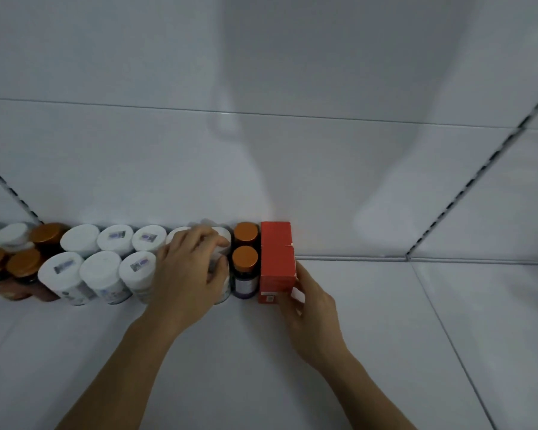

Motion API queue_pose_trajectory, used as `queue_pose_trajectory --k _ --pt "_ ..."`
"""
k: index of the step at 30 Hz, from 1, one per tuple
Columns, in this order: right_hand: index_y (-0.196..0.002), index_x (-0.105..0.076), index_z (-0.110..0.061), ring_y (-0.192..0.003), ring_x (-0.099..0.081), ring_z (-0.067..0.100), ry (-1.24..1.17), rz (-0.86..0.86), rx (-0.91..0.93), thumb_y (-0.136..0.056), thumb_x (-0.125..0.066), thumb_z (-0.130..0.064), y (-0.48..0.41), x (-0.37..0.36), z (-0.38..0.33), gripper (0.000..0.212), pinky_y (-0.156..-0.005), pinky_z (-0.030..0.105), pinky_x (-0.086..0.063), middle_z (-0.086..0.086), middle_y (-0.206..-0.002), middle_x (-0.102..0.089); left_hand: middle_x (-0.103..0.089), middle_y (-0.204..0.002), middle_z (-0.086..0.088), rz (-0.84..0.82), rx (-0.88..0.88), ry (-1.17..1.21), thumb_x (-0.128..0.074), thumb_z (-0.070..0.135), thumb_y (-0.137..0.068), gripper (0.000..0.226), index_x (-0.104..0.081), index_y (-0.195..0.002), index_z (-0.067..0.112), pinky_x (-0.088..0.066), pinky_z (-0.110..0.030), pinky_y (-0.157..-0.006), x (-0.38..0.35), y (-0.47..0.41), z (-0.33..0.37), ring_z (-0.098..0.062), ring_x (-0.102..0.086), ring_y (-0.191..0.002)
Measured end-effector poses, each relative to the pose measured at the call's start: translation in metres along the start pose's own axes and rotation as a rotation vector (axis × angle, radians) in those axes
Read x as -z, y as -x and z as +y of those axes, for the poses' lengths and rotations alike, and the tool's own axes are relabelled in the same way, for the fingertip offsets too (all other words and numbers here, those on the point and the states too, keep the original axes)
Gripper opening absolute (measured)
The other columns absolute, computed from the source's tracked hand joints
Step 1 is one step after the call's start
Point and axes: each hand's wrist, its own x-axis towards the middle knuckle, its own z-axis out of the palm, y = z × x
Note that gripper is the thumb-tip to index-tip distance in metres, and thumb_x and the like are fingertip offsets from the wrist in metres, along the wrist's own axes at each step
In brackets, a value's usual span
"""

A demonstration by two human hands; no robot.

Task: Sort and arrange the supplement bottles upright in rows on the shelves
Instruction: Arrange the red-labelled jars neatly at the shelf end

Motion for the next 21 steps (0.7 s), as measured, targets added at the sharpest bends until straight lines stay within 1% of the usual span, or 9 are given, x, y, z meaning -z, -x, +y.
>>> queue_pose_trajectory --k 2,4,6,8,10,12,15,17,21 --pt "-0.139 -0.056 -0.029 -0.11 -0.061 -0.007 0.086 -0.114 -0.024 -0.098 -0.062 -0.015 -0.002 0.018 0.002 0.044 -0.089 0.009 -0.046 -0.022 -0.123 -0.066 -0.058 -0.116 0.01 0.006 0.017 0.065 -0.046 0.039 -0.087 0.03 -0.064 -0.108 0.027 -0.047 -0.045 -0.09 0.005 -0.005 0.0 -0.021 -0.055 -0.106" --pt "-0.145 -0.05 -0.027 -0.121 -0.057 0.002 0.234 -0.212 -0.083 -0.098 -0.061 -0.023 -0.002 0.043 0.007 0.048 -0.096 0.012 -0.045 -0.011 -0.138 -0.06 -0.06 -0.115 0.005 0.071 0.03 0.153 -0.05 0.033 -0.088 0.027 -0.065 -0.107 0.022 -0.047 -0.04 -0.089 0.011 -0.015 0.01 -0.023 -0.056 -0.104" --pt "-0.149 -0.045 -0.028 -0.129 -0.051 0.007 0.393 -0.275 -0.153 -0.099 -0.06 -0.032 0.002 0.076 0.009 0.053 -0.105 0.019 -0.042 -0.008 -0.147 -0.052 -0.059 -0.116 0.002 0.126 -0.025 0.195 -0.05 0.026 -0.093 0.022 -0.065 -0.107 0.019 -0.042 -0.036 -0.09 0.014 -0.03 0.033 -0.024 -0.054 -0.108" --pt "-0.149 -0.045 -0.031 -0.135 -0.045 0.009 0.508 -0.271 -0.182 -0.1 -0.057 -0.04 0.009 0.114 0.008 0.051 -0.11 0.022 -0.035 -0.011 -0.15 -0.047 -0.057 -0.119 0.006 0.093 -0.116 0.226 -0.05 0.028 -0.094 0.022 -0.064 -0.109 0.021 -0.04 -0.037 -0.094 0.01 -0.044 0.067 -0.019 -0.049 -0.113" --pt "-0.146 -0.047 -0.031 -0.136 -0.044 0.011 0.598 -0.179 -0.172 -0.101 -0.056 -0.042 0.016 0.162 0.008 0.048 -0.11 0.021 -0.031 -0.01 -0.149 -0.048 -0.057 -0.118 0.006 0.016 -0.228 0.217 -0.048 0.033 -0.09 0.027 -0.064 -0.109 0.023 -0.043 -0.043 -0.095 -0.004 -0.056 0.106 -0.02 -0.049 -0.115" --pt "-0.141 -0.054 -0.027 -0.131 -0.049 0.012 0.65 -0.026 -0.171 -0.1 -0.058 -0.038 0.026 0.218 0.011 0.042 -0.106 0.018 -0.032 -0.008 -0.143 -0.055 -0.06 -0.114 0.006 -0.049 -0.355 0.213 -0.047 0.037 -0.088 0.031 -0.066 -0.108 0.022 -0.047 -0.046 -0.092 -0.027 -0.064 0.15 -0.023 -0.053 -0.111" --pt "-0.128 -0.063 -0.026 -0.114 -0.058 0.014 0.7 0.262 -0.163 -0.097 -0.064 -0.027 0.052 0.313 0.021 0.031 -0.095 0.021 -0.04 -0.006 -0.125 -0.064 -0.061 -0.111 0.006 -0.13 -0.493 0.228 -0.046 0.039 -0.086 0.034 -0.067 -0.107 0.022 -0.049 -0.044 -0.086 -0.067 -0.067 0.226 -0.023 -0.056 -0.106" --pt "-0.122 -0.066 -0.025 -0.103 -0.058 0.011 0.743 0.419 -0.179 -0.094 -0.064 -0.022 0.077 0.376 0.032 0.028 -0.087 0.021 -0.039 -0.01 -0.112 -0.063 -0.062 -0.112 0.006 -0.189 -0.551 0.246 -0.047 0.039 -0.086 0.033 -0.067 -0.108 0.023 -0.05 -0.044 -0.085 -0.096 -0.066 0.281 -0.023 -0.056 -0.108" --pt "-0.119 -0.067 -0.022 -0.106 -0.059 0.019 0.855 0.567 -0.241 -0.092 -0.062 -0.016 0.125 0.49 0.074 0.028 -0.086 0.028 -0.04 -0.002 -0.115 -0.065 -0.06 -0.117 0.005 -0.291 -0.661 0.239 -0.049 0.04 -0.086 0.037 -0.066 -0.114 0.023 -0.049 -0.044 -0.09 -0.156 -0.069 0.389 -0.022 -0.056 -0.112"
